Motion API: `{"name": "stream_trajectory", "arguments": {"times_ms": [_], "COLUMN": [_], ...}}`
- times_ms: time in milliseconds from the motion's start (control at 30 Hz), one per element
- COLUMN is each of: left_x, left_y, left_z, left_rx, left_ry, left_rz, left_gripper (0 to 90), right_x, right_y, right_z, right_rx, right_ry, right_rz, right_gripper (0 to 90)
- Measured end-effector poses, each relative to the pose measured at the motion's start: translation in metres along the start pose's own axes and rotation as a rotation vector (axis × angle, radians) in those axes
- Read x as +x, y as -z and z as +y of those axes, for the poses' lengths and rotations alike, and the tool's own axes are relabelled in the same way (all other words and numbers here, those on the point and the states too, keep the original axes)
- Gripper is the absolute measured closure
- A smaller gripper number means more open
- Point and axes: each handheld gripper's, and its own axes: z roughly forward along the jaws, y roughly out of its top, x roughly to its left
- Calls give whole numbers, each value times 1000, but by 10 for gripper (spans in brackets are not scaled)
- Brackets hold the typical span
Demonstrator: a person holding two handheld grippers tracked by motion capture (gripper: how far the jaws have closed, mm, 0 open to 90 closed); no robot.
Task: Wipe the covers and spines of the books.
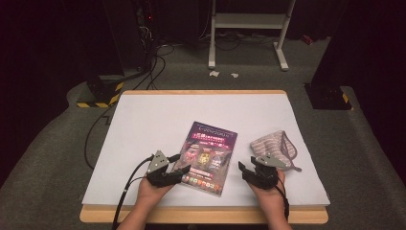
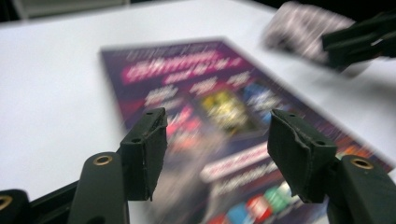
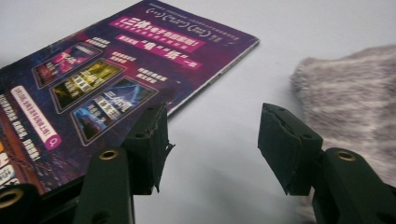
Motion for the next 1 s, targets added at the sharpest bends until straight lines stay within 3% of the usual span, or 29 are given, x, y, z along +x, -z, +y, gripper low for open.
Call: {"name": "stream_trajectory", "arguments": {"times_ms": [233, 333, 500, 667, 867, 1000], "left_x": [17, 20, 18, 13, 3, -8], "left_y": [3, -2, -5, -7, -5, -4], "left_z": [-10, -10, -10, -10, -11, -11], "left_rx": [135, 187, 220, 236, 243, 252], "left_ry": [79, 123, 113, 86, 55, 39], "left_rz": [37, -3, -36, -32, -30, -57], "left_gripper": [389, 393, 421, 414, 435, 437], "right_x": [22, 33, 40, 39, 35, 28], "right_y": [-14, -25, -39, -43, -49, -57], "right_z": [3, 5, 5, 7, 12, 18], "right_rx": [44, 91, 160, 171, 173, 176], "right_ry": [39, 63, 63, 44, 41, 30], "right_rz": [44, 66, 97, 124, 108, 94], "right_gripper": [418, 412, 400, 409, 411, 410]}}
